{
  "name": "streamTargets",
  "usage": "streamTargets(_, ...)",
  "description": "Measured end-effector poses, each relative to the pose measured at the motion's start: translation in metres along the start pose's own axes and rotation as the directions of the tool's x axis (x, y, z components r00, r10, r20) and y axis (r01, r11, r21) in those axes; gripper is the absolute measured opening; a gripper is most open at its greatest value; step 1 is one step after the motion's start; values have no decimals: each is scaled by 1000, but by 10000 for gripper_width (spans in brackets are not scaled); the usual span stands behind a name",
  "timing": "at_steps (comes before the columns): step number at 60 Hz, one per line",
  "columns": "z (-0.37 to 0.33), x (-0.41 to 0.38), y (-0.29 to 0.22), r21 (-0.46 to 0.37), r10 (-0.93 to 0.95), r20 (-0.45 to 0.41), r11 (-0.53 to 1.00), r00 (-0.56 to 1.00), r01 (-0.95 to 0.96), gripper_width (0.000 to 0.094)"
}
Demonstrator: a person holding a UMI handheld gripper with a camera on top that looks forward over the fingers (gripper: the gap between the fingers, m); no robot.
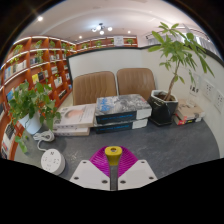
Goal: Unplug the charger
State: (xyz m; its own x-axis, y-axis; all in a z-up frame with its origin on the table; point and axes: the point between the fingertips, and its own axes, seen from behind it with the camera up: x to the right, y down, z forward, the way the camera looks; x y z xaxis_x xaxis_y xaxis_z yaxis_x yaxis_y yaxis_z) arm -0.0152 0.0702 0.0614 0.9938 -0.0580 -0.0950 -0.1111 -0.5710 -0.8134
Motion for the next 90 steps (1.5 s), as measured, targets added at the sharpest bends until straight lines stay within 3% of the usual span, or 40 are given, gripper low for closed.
streamTargets(10, 25, 2, 43, -91, 10, 37, 996, 999, -7, 84)
streamTargets(16, 31, -4, 61, -141, 48, 66, 989, 997, -39, 175)
streamTargets(21, 29, -7, 56, -127, 66, 75, 990, 995, -56, 234)
streamTargets(25, 27, -4, 44, -103, 49, 62, 994, 997, -43, 360)
streamTargets(28, 20, -2, 36, -90, 23, 33, 996, 999, -20, 505)
streamTargets(37, -25, -1, -25, 30, 3, -21, 1000, 1000, -2, 876)
streamTargets(47, -126, -23, -118, 251, 5, -44, 968, 999, 6, 858)
streamTargets(53, -180, -42, -141, 315, 9, -48, 949, 999, 7, 854)
streamTargets(65, -240, -91, -93, 287, -20, -44, 958, 999, 31, 853)
streamTargets(76, -262, -127, -35, 215, -44, -11, 976, 999, 45, 858)
streamTargets(90, -274, -152, 5, 162, -52, 27, 986, 998, 47, 856)
